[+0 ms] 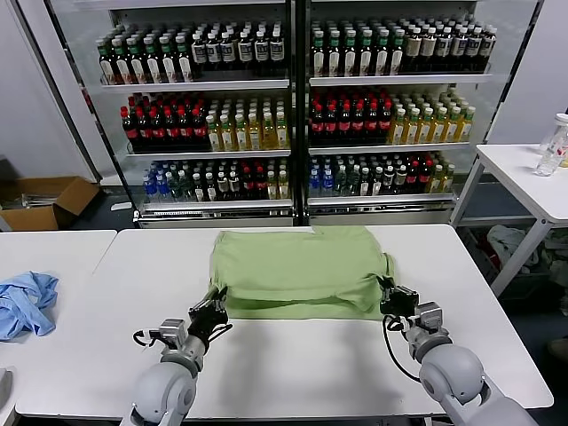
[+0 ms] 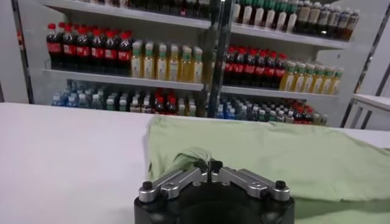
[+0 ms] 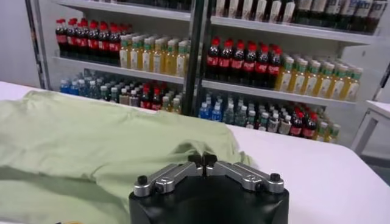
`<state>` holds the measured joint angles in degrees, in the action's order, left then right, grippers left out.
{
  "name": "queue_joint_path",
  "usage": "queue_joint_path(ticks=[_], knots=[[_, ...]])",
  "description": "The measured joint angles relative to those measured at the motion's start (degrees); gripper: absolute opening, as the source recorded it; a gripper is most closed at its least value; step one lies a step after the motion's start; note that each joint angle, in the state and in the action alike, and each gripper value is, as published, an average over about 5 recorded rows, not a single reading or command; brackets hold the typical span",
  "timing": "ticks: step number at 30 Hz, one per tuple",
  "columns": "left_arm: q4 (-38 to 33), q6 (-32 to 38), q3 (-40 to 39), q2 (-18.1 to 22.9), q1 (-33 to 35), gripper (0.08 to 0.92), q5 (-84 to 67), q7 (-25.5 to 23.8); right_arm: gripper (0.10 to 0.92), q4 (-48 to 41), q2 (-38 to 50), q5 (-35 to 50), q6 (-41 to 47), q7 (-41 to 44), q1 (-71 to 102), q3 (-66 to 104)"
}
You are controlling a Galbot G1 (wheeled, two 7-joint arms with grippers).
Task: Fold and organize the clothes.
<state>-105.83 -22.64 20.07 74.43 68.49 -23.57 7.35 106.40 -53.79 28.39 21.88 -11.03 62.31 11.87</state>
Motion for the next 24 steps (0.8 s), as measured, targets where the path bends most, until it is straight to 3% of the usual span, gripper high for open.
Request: queue_joint_path(ticks=[18,22,24], knots=[[1.64,1.01,1.62,0.36,1.03,0.660,2.09,1.48,0.795,3.16,0.83,2.32,4.95,-0.75,7.16,6.98],[2.57,0.09,1.35,0.08,0.80,0.741,1.79,1.63,0.816,1.99,0.27,3.73,6.70,-0.92,7.27,7.09],[3.10,-0.44,1.19,-0.06,0.62,0.719,1.67,1.70,0.792,1.34,-0.04,4.42,7.40,-1.00,7.24,6.88]])
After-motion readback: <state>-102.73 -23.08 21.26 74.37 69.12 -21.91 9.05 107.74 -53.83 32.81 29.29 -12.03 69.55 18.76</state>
